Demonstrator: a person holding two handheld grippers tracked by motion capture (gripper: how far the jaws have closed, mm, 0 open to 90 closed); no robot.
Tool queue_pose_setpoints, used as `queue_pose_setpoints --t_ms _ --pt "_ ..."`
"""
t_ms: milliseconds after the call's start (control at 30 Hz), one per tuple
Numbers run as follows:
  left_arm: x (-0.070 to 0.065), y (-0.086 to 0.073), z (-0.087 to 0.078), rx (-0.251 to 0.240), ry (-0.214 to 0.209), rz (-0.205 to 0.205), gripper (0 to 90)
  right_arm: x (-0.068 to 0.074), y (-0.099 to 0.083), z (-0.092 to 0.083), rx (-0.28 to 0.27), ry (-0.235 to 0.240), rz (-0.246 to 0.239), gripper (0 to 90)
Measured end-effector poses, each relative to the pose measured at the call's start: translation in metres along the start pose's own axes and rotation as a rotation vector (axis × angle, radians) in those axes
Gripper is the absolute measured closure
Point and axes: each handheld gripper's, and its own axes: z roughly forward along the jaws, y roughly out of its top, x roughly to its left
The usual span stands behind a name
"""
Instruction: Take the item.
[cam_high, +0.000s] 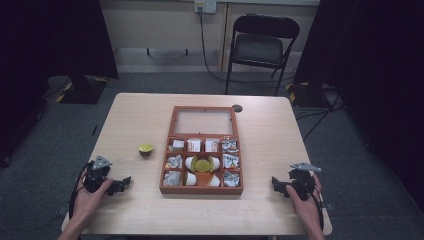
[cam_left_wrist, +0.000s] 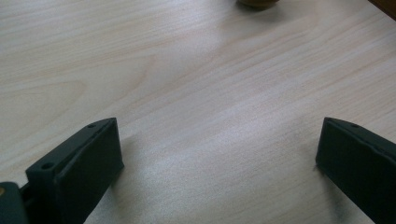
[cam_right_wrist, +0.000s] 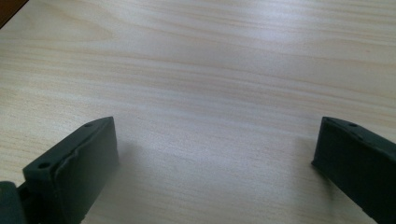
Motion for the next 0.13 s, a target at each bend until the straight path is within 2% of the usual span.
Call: queue_pose_setpoints --t_ms 133 --pt "0.0001 0.0000 -0.0001 0.001 0.000 0.001 0.0 0.0001 0.0000 0.0000 0.000 0.000 0.001 0.0"
